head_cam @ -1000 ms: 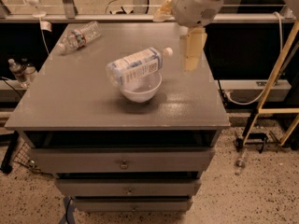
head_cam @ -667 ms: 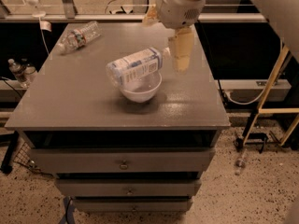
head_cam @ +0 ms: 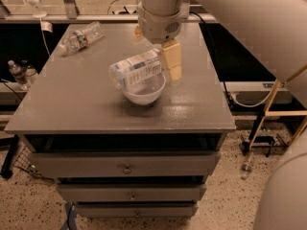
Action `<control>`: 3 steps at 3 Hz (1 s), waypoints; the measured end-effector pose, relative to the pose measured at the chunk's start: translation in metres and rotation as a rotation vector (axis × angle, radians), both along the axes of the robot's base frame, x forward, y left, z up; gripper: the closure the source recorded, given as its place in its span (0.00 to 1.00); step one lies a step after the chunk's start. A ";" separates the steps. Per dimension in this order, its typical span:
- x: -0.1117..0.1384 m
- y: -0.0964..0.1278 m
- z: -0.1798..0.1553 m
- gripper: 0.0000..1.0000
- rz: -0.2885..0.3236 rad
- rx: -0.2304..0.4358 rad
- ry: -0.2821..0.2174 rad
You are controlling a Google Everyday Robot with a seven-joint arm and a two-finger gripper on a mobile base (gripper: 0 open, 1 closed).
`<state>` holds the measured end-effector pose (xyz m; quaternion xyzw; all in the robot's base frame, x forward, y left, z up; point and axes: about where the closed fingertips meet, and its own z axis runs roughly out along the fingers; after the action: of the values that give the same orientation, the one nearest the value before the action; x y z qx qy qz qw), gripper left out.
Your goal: Pick blue plastic bottle from white bowl and place on counter
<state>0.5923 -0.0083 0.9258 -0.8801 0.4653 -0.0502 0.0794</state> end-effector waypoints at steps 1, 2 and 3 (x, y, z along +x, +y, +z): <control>0.001 0.009 -0.014 0.02 0.034 -0.048 0.019; 0.002 0.013 -0.019 0.23 0.047 -0.062 0.027; 0.007 0.012 -0.016 0.46 0.048 -0.058 0.027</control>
Offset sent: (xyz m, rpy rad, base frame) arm -0.0132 0.0031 -0.0244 -0.1288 0.0990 0.0590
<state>0.5991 0.0039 0.9103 -0.8936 0.4435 -0.0498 0.0486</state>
